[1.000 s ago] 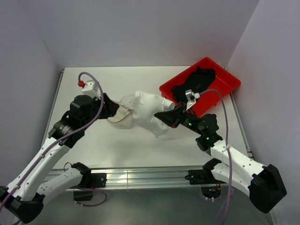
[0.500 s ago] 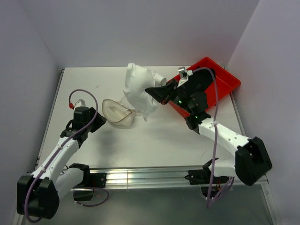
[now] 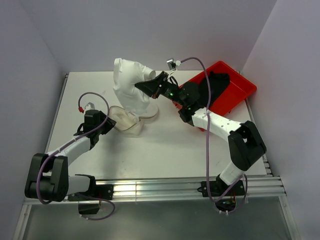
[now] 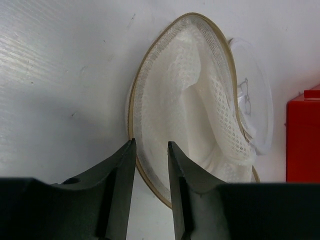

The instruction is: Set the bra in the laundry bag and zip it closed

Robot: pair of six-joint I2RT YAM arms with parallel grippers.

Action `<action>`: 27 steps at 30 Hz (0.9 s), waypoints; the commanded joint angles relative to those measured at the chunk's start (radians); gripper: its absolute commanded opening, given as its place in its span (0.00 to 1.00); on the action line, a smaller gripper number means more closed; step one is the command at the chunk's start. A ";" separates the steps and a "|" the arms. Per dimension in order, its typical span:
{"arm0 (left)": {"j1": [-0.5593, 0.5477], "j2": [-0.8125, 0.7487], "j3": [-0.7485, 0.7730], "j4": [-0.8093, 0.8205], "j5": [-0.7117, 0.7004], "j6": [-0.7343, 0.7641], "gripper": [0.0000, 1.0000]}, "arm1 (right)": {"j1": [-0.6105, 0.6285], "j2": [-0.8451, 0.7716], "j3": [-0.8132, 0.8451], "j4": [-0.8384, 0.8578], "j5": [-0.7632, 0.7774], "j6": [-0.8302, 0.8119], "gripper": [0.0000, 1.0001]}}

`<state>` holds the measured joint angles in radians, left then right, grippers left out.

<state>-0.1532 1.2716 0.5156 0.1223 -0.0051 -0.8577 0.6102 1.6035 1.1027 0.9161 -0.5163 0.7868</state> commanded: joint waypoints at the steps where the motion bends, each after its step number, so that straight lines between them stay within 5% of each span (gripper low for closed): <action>1: 0.006 0.002 -0.035 0.118 -0.042 -0.027 0.38 | 0.016 0.053 0.085 -0.002 0.009 -0.024 0.00; 14: 0.038 0.115 -0.060 0.218 -0.016 0.000 0.45 | 0.089 0.303 0.278 -0.082 0.068 -0.070 0.00; 17: 0.052 0.109 -0.095 0.286 0.013 -0.010 0.36 | 0.105 0.328 0.276 -0.095 0.087 -0.092 0.00; 20: 0.053 0.069 -0.103 0.278 0.011 -0.004 0.13 | 0.120 0.351 0.264 -0.106 0.101 -0.116 0.00; 23: 0.053 0.022 -0.115 0.292 0.011 -0.001 0.02 | 0.123 0.371 0.238 -0.074 0.117 -0.124 0.00; 27: 0.053 -0.003 -0.115 0.292 0.031 -0.001 0.00 | 0.126 0.406 0.238 -0.094 0.116 -0.158 0.00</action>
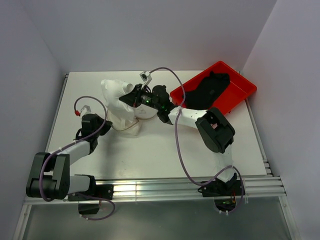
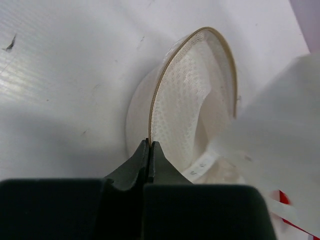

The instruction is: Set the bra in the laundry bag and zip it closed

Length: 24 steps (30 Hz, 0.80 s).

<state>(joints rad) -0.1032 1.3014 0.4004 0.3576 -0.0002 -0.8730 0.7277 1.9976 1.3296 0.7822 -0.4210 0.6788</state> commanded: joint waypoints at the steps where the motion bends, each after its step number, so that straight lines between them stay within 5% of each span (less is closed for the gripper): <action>1: 0.003 -0.048 0.000 0.054 0.031 0.014 0.00 | 0.010 0.010 -0.007 0.037 0.019 -0.061 0.00; 15: 0.003 -0.093 0.040 0.109 0.120 -0.032 0.00 | 0.042 -0.201 -0.325 -0.132 0.018 -0.172 0.00; 24: -0.104 -0.122 0.078 0.130 0.203 -0.012 0.00 | 0.067 -0.184 -0.210 -0.486 0.020 -0.254 0.00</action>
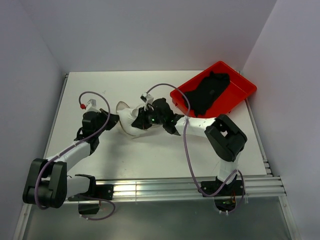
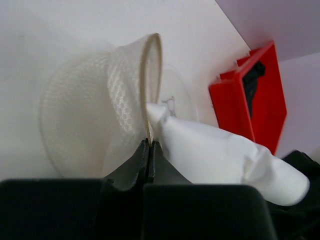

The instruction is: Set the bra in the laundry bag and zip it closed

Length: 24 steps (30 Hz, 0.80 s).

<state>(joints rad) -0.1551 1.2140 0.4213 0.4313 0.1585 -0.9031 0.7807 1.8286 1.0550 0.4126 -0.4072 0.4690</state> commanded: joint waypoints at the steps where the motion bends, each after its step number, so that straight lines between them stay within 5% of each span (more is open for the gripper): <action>1: -0.078 -0.050 0.066 0.043 0.038 0.026 0.00 | 0.014 -0.015 0.074 -0.148 0.022 -0.037 0.00; 14: -0.123 -0.249 -0.055 0.032 0.154 0.069 0.00 | 0.038 0.185 0.468 -0.558 0.192 0.069 0.00; 19: -0.121 -0.301 -0.058 -0.074 0.072 0.109 0.00 | 0.038 0.118 0.398 -0.548 0.252 0.069 0.00; 24: -0.123 -0.154 0.015 0.075 0.174 0.081 0.00 | 0.040 -0.054 0.221 -0.532 0.233 0.017 0.00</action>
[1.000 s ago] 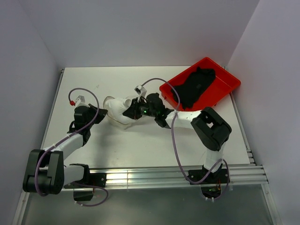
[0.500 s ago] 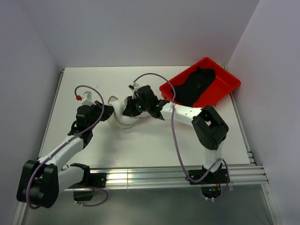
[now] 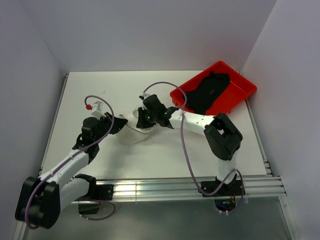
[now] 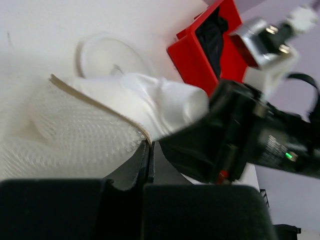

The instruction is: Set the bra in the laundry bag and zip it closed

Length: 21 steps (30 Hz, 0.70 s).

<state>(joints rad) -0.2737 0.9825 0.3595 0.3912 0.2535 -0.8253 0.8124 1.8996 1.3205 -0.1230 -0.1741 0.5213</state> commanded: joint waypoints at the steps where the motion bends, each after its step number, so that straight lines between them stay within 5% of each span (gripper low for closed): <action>1: -0.012 0.109 0.097 0.138 0.090 0.000 0.00 | 0.025 -0.134 -0.046 -0.019 -0.020 -0.058 0.00; 8: -0.105 0.188 0.185 0.270 0.194 0.018 0.00 | 0.082 -0.145 -0.047 -0.027 -0.153 -0.057 0.00; 14: -0.113 -0.013 -0.065 0.288 0.170 -0.044 0.00 | 0.047 -0.028 -0.016 0.055 0.039 0.120 0.00; 21: -0.110 -0.079 -0.154 0.268 0.205 -0.103 0.00 | 0.025 -0.025 -0.096 0.278 0.235 0.406 0.00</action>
<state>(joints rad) -0.3779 0.9329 0.2119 0.6003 0.3862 -0.8875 0.8497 1.8690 1.2217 0.0006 -0.0868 0.7753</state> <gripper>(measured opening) 0.015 0.178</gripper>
